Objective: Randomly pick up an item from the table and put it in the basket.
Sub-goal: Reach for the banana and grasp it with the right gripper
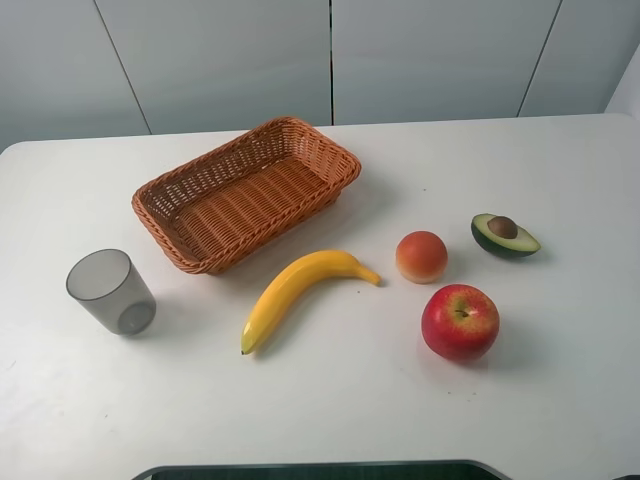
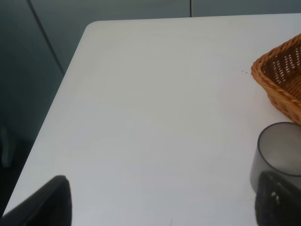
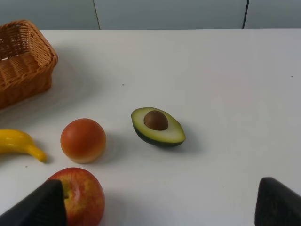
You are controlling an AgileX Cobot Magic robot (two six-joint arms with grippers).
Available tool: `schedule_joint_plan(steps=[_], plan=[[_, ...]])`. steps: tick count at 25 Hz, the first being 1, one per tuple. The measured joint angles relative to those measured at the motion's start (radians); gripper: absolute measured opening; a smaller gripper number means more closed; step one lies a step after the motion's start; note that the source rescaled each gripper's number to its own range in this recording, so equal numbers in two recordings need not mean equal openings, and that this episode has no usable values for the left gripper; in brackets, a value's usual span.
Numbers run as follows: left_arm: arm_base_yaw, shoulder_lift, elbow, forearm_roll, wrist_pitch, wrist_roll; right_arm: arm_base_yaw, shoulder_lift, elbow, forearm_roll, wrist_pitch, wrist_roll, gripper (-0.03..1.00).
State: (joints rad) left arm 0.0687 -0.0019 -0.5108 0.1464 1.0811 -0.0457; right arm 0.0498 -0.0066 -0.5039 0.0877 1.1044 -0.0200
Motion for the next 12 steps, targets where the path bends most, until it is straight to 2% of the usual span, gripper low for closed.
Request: schedule_joint_plan(steps=[12], plan=[[0.0,0.0,0.0,0.0,0.0,0.0,0.0,0.0,0.0,0.0,0.0,0.0,0.77]])
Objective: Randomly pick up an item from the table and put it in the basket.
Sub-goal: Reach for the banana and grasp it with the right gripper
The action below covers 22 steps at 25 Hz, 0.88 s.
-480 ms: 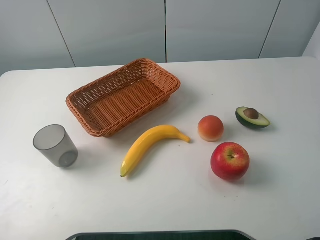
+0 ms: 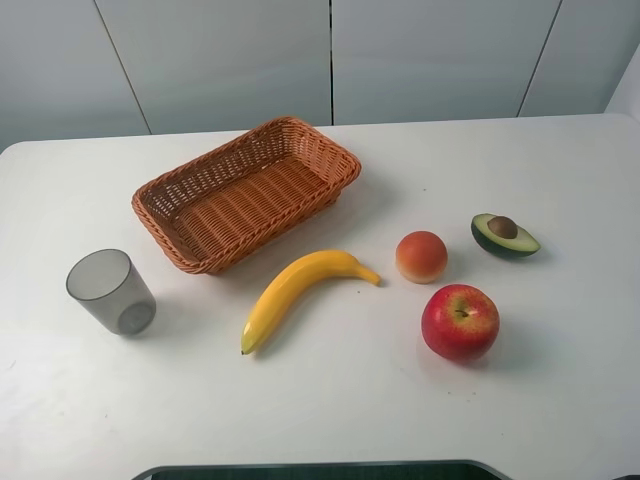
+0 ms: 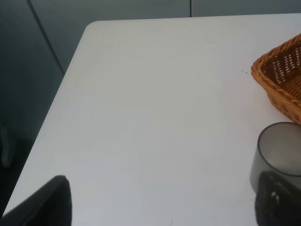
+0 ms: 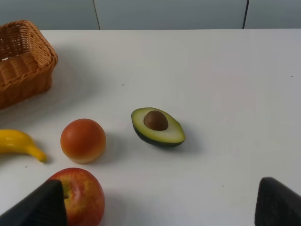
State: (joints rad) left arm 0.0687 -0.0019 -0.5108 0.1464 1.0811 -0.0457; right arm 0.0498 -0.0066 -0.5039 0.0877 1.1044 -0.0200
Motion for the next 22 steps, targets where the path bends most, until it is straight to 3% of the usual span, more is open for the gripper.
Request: schedule_joint_plan(steps=[22], plan=[[0.0,0.0,0.0,0.0,0.0,0.0,0.0,0.0,0.0,0.0,0.0,0.0,0.77]])
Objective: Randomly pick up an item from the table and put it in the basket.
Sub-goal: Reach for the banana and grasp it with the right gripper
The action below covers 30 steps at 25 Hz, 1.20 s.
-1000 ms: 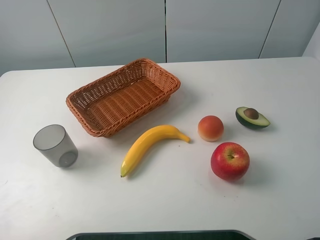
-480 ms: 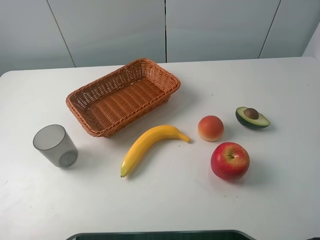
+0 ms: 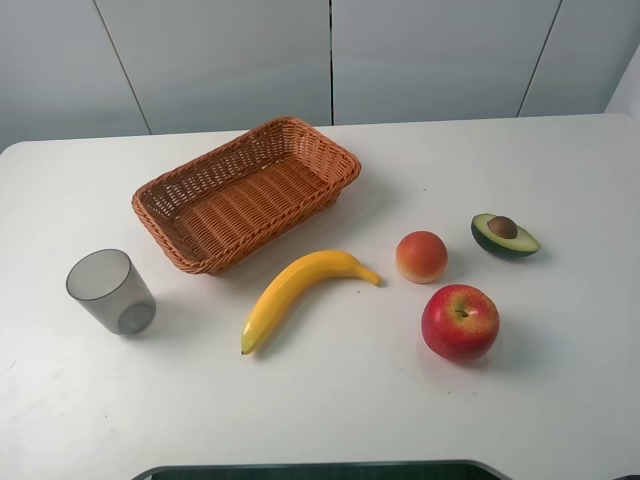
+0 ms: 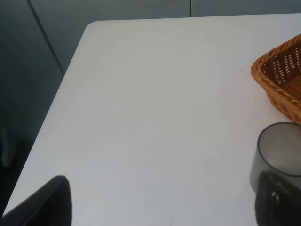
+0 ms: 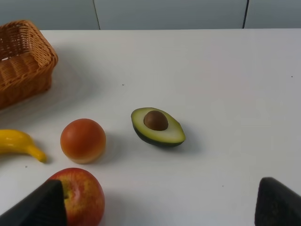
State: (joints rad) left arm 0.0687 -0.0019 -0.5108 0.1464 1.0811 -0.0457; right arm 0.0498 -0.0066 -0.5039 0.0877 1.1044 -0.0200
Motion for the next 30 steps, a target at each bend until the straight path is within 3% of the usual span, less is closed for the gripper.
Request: schedule_joint_plan(steps=[30], plan=[[0.0,0.0,0.0,0.0,0.0,-0.002,0.0,0.0,0.0,0.002,0.0,0.0,0.77]])
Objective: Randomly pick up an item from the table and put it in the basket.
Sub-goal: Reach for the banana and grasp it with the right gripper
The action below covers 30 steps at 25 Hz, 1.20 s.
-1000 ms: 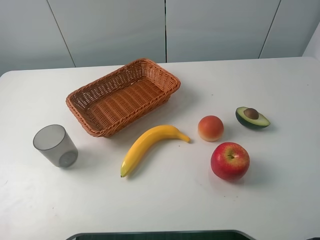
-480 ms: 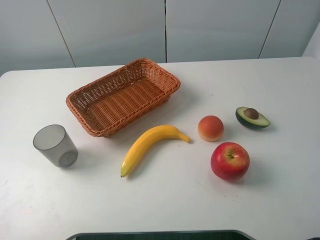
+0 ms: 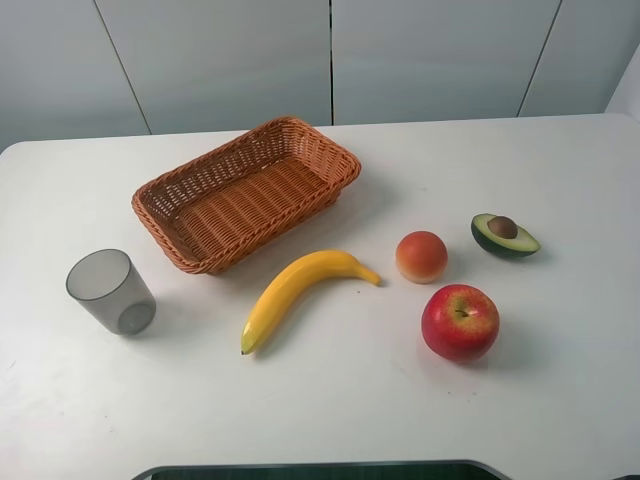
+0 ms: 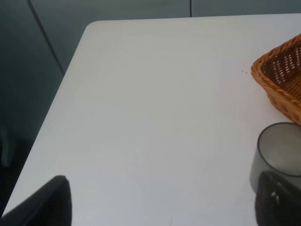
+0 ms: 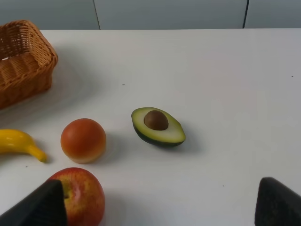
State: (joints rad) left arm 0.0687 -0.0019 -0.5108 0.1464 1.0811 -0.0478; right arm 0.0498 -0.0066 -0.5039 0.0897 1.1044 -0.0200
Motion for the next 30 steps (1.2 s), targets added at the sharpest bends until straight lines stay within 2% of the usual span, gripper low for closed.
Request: schedule_joint_plan(steps=[8,13,16,20,23,30], plan=[[0.0,0.0,0.0,0.0,0.0,0.0,0.0,0.051,0.0,0.015,0.003,0.0,0.77],[0.0,0.0,0.0,0.0,0.0,0.0,0.0,0.267,-0.054,0.109,-0.007,0.0,0.77],[0.0,0.0,0.0,0.0,0.0,0.0,0.0,0.412,-0.1,0.13,-0.041,-0.009,0.77],[0.0,0.0,0.0,0.0,0.0,0.0,0.019,0.581,-0.156,0.132,-0.073,-0.081,0.77],[0.0,0.0,0.0,0.0,0.0,0.0,0.12,0.679,-0.19,0.1,-0.084,-0.097,0.77],[0.0,0.0,0.0,0.0,0.0,0.0,0.498,0.943,-0.282,0.002,-0.178,-0.12,0.77]])
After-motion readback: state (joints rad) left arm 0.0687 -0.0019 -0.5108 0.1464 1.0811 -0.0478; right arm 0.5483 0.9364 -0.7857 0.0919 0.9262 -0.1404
